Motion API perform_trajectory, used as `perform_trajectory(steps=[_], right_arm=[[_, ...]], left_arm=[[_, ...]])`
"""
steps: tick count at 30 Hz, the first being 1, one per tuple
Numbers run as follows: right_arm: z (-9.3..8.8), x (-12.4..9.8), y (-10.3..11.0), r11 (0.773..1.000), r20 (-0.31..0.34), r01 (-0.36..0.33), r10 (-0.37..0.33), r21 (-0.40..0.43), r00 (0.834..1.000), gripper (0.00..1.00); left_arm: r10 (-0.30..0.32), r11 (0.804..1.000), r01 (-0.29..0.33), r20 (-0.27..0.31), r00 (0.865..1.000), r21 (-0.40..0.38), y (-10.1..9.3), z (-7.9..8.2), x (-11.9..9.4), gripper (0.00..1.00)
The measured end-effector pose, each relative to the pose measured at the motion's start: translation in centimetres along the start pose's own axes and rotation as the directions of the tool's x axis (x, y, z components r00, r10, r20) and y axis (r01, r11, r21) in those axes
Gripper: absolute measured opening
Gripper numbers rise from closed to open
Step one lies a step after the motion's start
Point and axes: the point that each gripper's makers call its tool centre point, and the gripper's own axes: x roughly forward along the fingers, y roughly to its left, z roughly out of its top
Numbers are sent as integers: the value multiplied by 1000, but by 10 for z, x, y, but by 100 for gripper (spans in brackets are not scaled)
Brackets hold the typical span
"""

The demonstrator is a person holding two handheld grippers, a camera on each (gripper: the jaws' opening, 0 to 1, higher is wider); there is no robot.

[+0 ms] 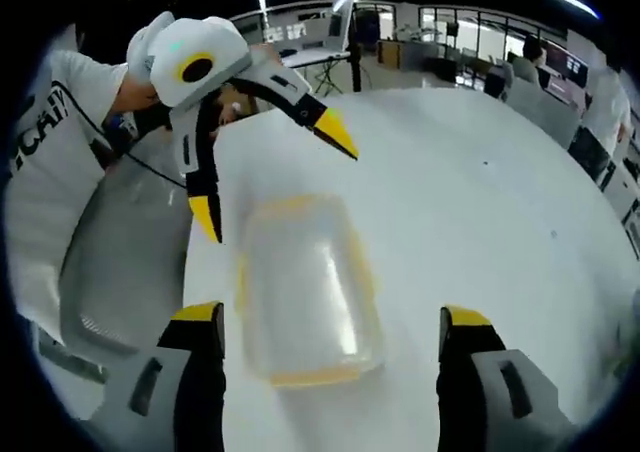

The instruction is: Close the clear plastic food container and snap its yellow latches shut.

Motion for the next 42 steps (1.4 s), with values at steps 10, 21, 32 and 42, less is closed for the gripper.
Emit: perform_trajectory(steps=[10,21,32,42], right_arm=[[-9,3,12,998,-48,-8,6,-58,999,98],[-16,8,16,996,-87,-18,11,-83,996,94],[-29,19,14,995,-145,-20,6,-100,989,89],[-36,27,11,995,-177,-33,16,-98,984,85]], left_arm=[[-57,998,58,-19,998,26,-1,-5,2,96],[-100,993,104,-70,993,58,0,-11,13,95],[-137,986,146,-115,984,78,-5,-16,27,92],[-164,981,177,-148,975,82,-10,-21,34,89]])
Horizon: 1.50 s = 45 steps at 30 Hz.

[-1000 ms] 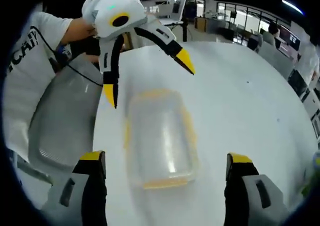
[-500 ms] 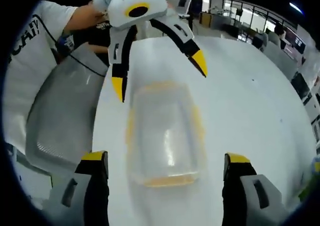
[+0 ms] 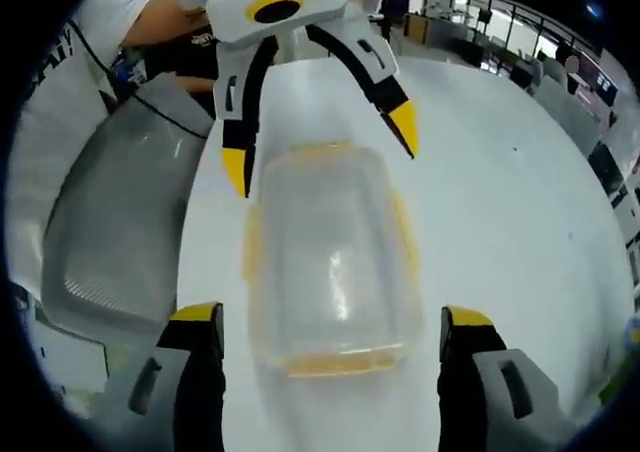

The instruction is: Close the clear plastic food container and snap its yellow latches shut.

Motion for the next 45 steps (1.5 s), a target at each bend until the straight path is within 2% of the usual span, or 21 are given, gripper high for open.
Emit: perform_trajectory(steps=[9,16,36,45], right_arm=[[-7,5,2,1000,-26,-15,15,11,1000,79],[-8,6,-2,1000,-27,0,0,2,1000,74],[-7,8,-1,999,-42,-14,12,-32,999,74],[6,17,2,998,-40,-25,23,-51,999,74]], left_arm=[[-31,1000,31,-19,999,3,-2,-5,6,84],[-54,999,54,-16,998,5,-6,-5,7,76],[-53,999,54,-16,998,6,-8,-6,7,75],[-46,999,45,-32,998,-10,-11,-21,-1,75]])
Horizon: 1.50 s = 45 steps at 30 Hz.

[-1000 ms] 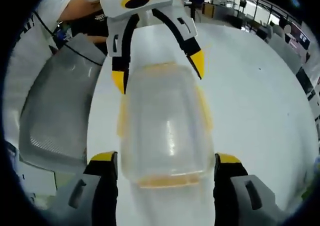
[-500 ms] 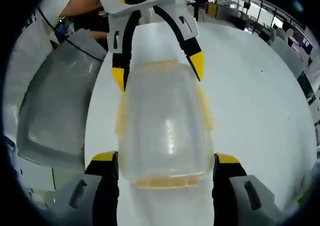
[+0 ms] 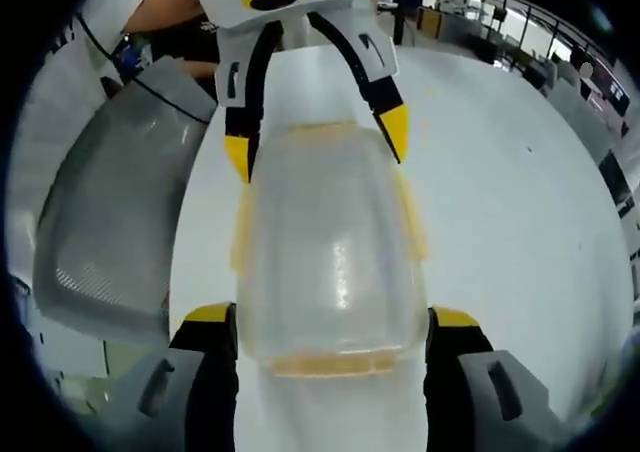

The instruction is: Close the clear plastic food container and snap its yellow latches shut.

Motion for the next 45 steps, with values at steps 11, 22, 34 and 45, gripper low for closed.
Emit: perform_trajectory(steps=[11,22,34,45], right_arm=[[28,16,5,999,14,-17,17,-33,1000,74],[53,30,13,998,27,-32,33,-61,999,74],[64,38,20,997,7,-37,37,-71,999,74],[65,38,21,997,4,-37,37,-69,999,74]], left_arm=[[16,1000,-16,-23,1000,-27,-6,-28,-15,75],[30,998,-32,-38,999,-55,-12,-55,-30,75],[37,997,-40,-41,998,-67,-18,-67,-37,75],[34,997,-36,-36,999,-68,-20,-68,-37,75]])
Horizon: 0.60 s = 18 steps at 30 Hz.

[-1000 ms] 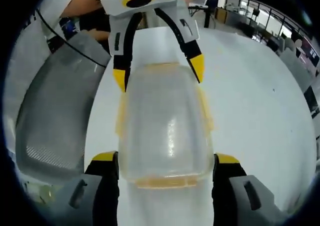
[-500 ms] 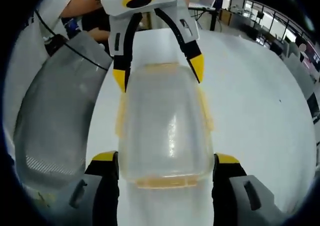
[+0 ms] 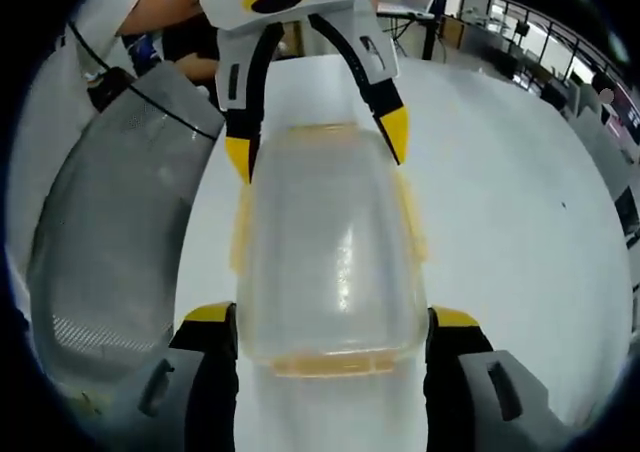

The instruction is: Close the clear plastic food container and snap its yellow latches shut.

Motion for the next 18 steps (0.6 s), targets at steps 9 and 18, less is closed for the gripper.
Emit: perform_trajectory(steps=[9,18], right_arm=[[1,0,-4,1000,-3,-2,2,4,1000,74],[3,1,-21,1000,-11,-1,1,7,1000,73]], left_arm=[[-7,1000,7,10,1000,2,4,0,0,75],[-9,1000,9,8,1000,8,20,-1,1,75]])
